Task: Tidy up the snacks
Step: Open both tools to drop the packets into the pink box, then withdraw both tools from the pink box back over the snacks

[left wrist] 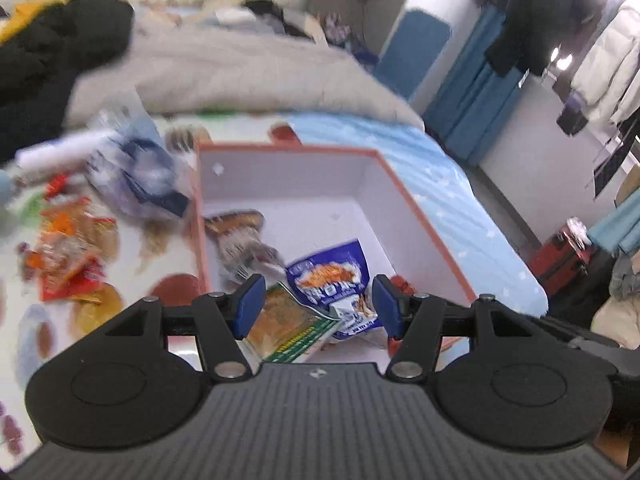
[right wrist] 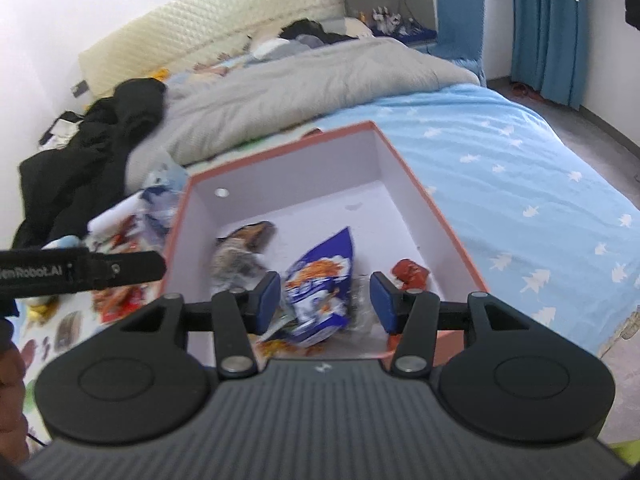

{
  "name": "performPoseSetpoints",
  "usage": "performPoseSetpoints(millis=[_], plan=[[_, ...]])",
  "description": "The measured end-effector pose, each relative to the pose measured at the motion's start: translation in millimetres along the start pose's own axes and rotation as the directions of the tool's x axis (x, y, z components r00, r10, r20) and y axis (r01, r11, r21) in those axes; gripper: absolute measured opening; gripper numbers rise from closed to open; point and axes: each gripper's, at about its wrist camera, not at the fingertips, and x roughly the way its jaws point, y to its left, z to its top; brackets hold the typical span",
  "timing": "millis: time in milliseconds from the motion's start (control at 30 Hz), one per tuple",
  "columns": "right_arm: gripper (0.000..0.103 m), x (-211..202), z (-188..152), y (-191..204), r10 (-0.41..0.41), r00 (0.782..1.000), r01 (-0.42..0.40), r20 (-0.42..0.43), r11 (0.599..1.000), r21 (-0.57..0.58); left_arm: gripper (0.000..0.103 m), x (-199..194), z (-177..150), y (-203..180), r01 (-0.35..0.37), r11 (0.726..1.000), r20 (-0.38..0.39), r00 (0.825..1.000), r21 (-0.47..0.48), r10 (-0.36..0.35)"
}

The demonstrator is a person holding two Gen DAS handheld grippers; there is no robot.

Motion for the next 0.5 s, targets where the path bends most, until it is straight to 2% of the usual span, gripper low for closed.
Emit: performPoseSetpoints(millis=[133,233,500], plan=[[0.052,-35,-9,18,0.042,0.998,-0.041,0.039,0.999,-0.01,0.065,-51,-13,8,-0.036,0.999,0.052,0.998,-0.004,0.036],[0.052,-60,-19,29,0.068,0.995,-0.067,0.07,0.998,-0.022,0.065,-88,-30,14,-0.074,0.997,0.096,0.993,-0.005,0.075],[0.052,-113,-53,67,0.14,0.983,-0.133,0.119,0.989,-0.066,0.065,-171,-77,35,-0.122,0.992,0.176,0.976,-0.037,0.127]])
